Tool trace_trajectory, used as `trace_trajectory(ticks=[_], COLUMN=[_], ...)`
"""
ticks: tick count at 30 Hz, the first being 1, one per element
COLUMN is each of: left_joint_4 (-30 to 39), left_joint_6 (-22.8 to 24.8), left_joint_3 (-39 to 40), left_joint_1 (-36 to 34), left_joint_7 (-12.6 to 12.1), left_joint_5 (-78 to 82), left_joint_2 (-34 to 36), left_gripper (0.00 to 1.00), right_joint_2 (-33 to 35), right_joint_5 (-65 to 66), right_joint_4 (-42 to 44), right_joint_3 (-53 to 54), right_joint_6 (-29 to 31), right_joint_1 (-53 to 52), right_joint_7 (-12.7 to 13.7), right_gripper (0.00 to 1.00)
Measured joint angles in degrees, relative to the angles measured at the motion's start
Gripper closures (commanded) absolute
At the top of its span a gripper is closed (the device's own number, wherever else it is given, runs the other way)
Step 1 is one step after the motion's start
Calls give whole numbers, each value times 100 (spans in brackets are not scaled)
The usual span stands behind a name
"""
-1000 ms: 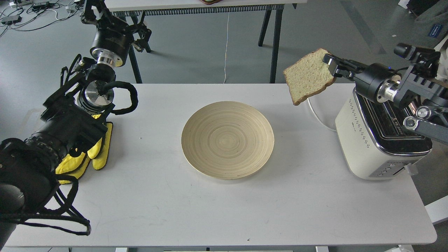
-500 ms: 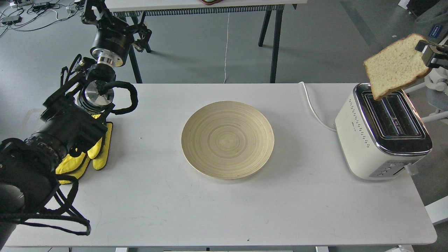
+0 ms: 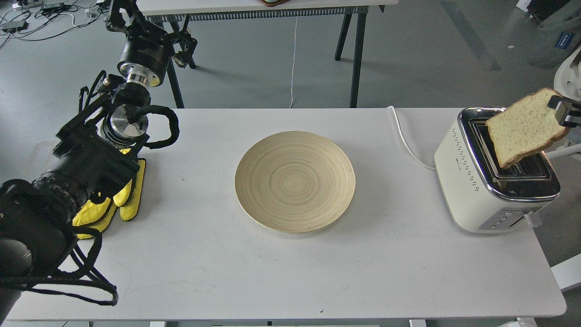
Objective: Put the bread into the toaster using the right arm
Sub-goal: 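Lower the bread with the right gripper into the toaster slot, then open the right gripper and withdraw it from the toaster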
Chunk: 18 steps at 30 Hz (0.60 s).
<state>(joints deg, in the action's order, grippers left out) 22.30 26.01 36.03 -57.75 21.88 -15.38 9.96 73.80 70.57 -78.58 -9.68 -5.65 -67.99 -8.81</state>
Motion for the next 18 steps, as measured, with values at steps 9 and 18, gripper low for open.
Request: trace_trajectory(ticks=[9, 18], left_joint_4=[2, 2], left_joint_6=[0, 1], left_joint_3=[0, 0], left_joint_1=[0, 0], left_joint_7=[3, 7], left_joint_5=[0, 0], left_joint_2=[-1, -3], left_gripper=[0, 0], right_joint_2=[-13, -211], right_joint_5=[19, -80], right_joint_4=[88, 102], right_joint_3=[0, 233], right_joint_6=[-2, -90], right_joint_1=[122, 206], right_joint_7=[2, -72], right_gripper=[78, 1])
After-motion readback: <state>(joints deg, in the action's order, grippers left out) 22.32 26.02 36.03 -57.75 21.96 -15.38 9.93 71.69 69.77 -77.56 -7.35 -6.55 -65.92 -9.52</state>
